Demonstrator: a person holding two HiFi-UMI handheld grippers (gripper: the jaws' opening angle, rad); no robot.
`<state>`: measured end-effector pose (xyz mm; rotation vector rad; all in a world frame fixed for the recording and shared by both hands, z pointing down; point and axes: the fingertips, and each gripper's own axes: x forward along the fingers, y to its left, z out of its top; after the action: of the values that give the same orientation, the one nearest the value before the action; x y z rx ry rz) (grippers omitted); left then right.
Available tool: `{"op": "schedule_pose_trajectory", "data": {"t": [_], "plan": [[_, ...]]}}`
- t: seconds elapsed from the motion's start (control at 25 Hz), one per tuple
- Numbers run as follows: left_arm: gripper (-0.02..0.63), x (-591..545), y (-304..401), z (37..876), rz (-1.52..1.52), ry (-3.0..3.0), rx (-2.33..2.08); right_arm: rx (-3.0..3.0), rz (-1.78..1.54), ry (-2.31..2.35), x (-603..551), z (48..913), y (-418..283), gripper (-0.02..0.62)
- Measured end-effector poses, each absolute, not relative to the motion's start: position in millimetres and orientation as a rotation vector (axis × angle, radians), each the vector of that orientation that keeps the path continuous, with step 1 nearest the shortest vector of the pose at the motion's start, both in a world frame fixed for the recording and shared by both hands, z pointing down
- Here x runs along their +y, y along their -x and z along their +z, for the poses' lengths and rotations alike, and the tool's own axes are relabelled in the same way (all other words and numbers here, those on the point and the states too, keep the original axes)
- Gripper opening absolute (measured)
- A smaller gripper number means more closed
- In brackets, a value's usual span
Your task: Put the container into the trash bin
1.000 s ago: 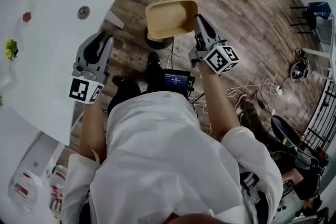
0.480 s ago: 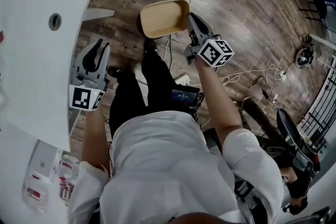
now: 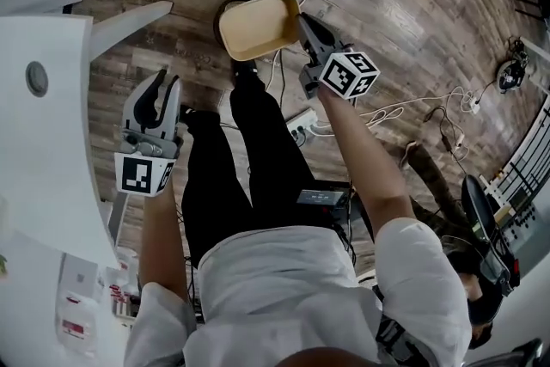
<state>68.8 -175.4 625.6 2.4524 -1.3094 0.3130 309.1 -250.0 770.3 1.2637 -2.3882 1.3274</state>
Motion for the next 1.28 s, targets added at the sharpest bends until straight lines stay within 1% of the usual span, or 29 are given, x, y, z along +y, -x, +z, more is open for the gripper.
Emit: {"op": "schedule_pose_trajectory", "data": {"t": [0.32,0.6,1.0,1.28], "plan": [[0.084,-166,-81,713,0.32,-2.376,-1.244,-2.33,1.272,-1.167,-232,886,-311,0.043],[0.084,-160,-98,770,0.303,-2.333,-1.181,-2.266,1.296,-1.159,-223,961,-313,0.043],[0.084,-144,-87,822,0.329,-2.302,-1.163,-2.148,1.4,-1.357,-207,1035,-312,0.043],[0.084,-124,-86,842,0.331,-2.273,-1.153,-2.148,1.355,-1.338,-205,1053,-298,0.043]]}}
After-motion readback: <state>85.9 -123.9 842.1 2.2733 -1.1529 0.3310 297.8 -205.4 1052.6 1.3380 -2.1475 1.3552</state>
